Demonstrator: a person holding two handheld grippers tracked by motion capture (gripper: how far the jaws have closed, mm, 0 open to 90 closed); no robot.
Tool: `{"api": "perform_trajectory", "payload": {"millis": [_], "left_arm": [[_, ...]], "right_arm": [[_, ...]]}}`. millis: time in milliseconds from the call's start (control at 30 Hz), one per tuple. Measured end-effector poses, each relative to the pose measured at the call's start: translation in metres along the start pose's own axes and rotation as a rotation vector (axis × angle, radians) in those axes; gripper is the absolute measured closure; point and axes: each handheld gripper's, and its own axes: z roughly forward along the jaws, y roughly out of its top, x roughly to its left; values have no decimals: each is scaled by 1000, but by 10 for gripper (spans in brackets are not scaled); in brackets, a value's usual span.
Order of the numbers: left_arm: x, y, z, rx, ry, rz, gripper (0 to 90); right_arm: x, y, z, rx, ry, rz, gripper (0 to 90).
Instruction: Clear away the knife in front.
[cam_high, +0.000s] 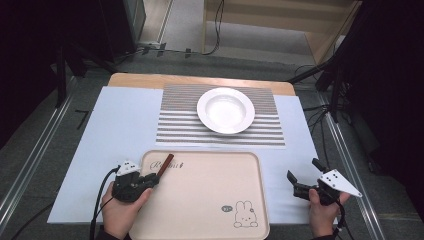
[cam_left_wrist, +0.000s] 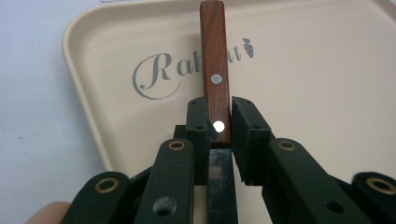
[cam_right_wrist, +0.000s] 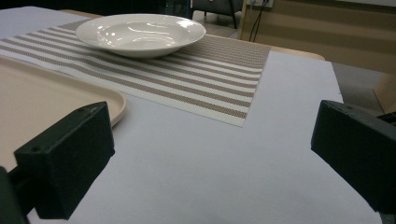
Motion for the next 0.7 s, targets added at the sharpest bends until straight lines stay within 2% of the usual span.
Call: {"api": "perform_trajectory", "payload": {"millis": [367, 700], "left_arm": [[2, -1, 3, 11, 3, -17, 773], [2, 0, 3, 13, 17, -11, 769]], "right_arm": [[0, 0, 0, 1, -4, -3, 0], [0, 0, 1, 3, -6, -2, 0]]}}
